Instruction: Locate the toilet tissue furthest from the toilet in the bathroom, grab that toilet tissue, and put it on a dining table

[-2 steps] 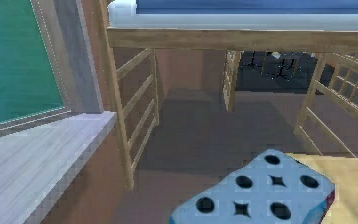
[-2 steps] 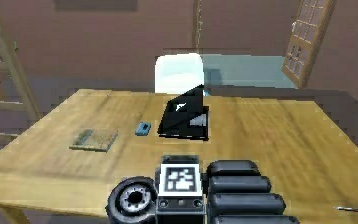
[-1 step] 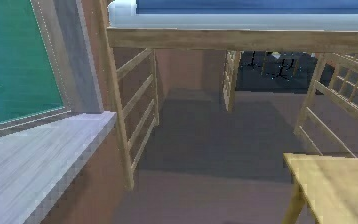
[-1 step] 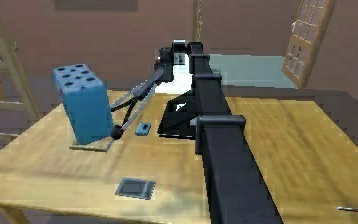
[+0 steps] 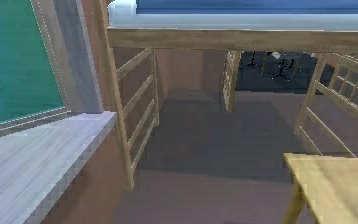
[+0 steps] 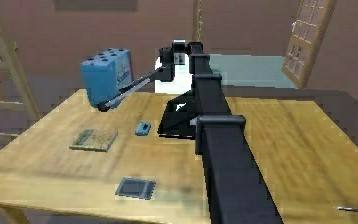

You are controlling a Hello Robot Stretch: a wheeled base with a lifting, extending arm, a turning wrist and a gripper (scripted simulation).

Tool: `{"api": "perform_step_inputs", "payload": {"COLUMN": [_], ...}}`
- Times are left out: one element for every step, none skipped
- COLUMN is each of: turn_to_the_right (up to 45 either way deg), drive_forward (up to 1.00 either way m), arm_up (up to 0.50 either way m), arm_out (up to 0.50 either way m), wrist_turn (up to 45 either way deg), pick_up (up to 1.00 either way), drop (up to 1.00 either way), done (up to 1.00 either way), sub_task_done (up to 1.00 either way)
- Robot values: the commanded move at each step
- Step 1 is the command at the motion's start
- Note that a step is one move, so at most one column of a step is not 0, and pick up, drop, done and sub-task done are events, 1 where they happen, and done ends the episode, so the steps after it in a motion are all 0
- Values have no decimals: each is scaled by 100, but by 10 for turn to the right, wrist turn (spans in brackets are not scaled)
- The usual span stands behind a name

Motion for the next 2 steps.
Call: {"api": "perform_step_inputs", "payload": {"turn_to_the_right": [0,0], "drive_forward": [0,0], "arm_up": [0,0], "arm_out": [0,0], "wrist_turn": [450,330], "pick_up": [0,0], "drop": [0,0], "done": [0,0], "sub_task_done": [0,0]}}
